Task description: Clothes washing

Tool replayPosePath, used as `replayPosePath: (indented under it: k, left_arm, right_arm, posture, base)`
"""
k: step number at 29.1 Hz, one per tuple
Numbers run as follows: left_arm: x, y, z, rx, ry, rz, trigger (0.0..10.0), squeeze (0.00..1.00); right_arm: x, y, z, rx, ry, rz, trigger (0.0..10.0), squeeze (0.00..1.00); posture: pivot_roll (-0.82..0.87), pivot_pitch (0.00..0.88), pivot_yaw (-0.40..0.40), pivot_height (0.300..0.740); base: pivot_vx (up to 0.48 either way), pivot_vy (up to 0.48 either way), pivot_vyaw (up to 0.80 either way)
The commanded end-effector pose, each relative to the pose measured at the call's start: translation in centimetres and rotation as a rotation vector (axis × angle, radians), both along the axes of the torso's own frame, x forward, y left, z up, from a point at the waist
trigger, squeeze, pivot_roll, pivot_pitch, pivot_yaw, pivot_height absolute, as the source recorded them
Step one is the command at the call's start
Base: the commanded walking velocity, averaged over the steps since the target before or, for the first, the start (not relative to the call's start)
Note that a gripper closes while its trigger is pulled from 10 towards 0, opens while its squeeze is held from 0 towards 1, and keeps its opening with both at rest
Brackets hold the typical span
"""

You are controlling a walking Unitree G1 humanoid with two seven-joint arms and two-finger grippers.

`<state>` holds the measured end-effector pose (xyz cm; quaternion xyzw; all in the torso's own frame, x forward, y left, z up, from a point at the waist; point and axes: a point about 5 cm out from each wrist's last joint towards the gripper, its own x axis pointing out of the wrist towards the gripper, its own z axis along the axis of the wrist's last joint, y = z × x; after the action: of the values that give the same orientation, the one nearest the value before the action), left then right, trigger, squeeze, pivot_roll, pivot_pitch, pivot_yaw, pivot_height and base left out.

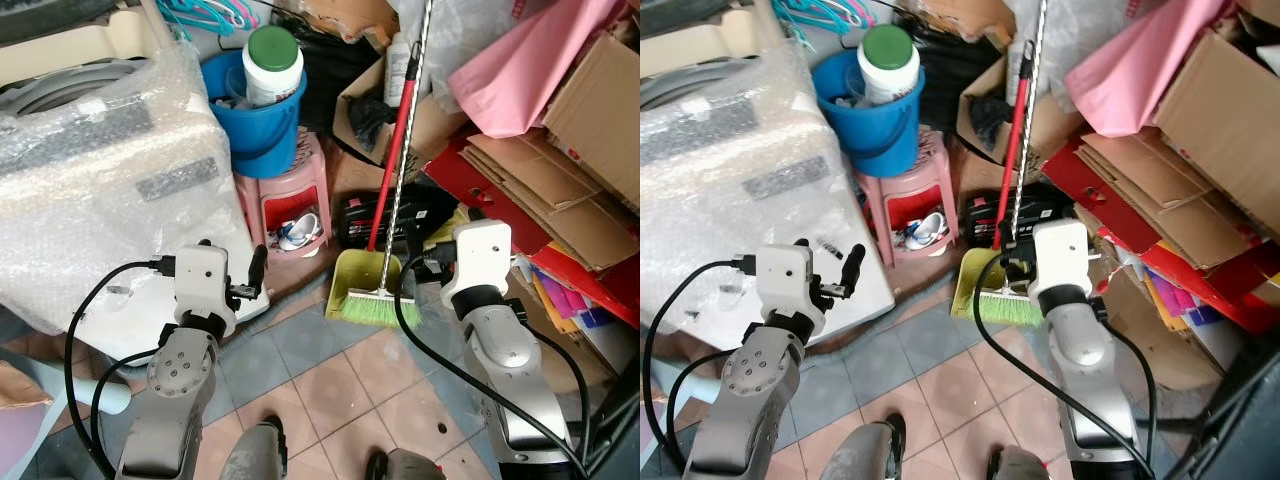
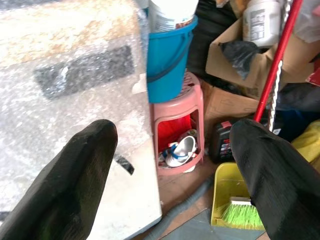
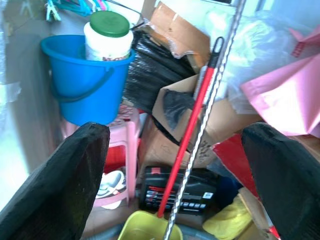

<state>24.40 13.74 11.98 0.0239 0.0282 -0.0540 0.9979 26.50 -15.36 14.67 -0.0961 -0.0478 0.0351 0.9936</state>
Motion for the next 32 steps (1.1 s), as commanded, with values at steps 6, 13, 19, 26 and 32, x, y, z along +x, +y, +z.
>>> replayPosePath:
  k: [6, 13, 19, 26, 32]
  left_arm:
    - [0.64, 0.02, 0.04, 0.020, 0.006, 0.015, 10.0, 0.00]
    - [0.71, 0.20, 0.22, 0.021, -0.004, 0.030, 10.0, 0.00]
    - [0.49, 0.03, 0.36, 0.063, -0.024, 0.007, 10.0, 0.00]
    - [0.42, -0.05, 0.46, 0.056, -0.029, 0.010, 10.0, 0.00]
    - [0.47, -0.09, 0.56, 0.038, -0.036, 0.010, 10.0, 0.00]
  right_arm:
    - [0.76, 0.73, 0.28, 0.018, -0.018, 0.028, 10.0, 0.00]
    - [0.96, 0.82, 0.44, 0.025, -0.029, 0.034, 10.0, 0.00]
    - [0.67, 0.94, 0.02, 0.020, -0.022, 0.065, 10.0, 0.00]
    - [0.83, 0.87, -0.07, 0.016, -0.021, 0.066, 10.0, 0.00]
    - [0.76, 0.69, -0.41, -0.014, -0.015, 0.072, 10.0, 0.00]
  posture:
    - [0.01, 0.124, 0.028, 0.740]
    - [0.01, 0.117, 0.030, 0.740]
    - [0.01, 0.126, 0.035, 0.740]
    - [0.01, 0.131, 0.033, 0.740]
    - [0.01, 0.137, 0.030, 0.740]
  base:
    - [0.000, 0.000, 0.80]
    - [0.000, 0.000, 0.80]
    - [0.000, 0.000, 0.80]
    - [0.000, 0.000, 0.80]
    - [0.000, 0.000, 0.80]
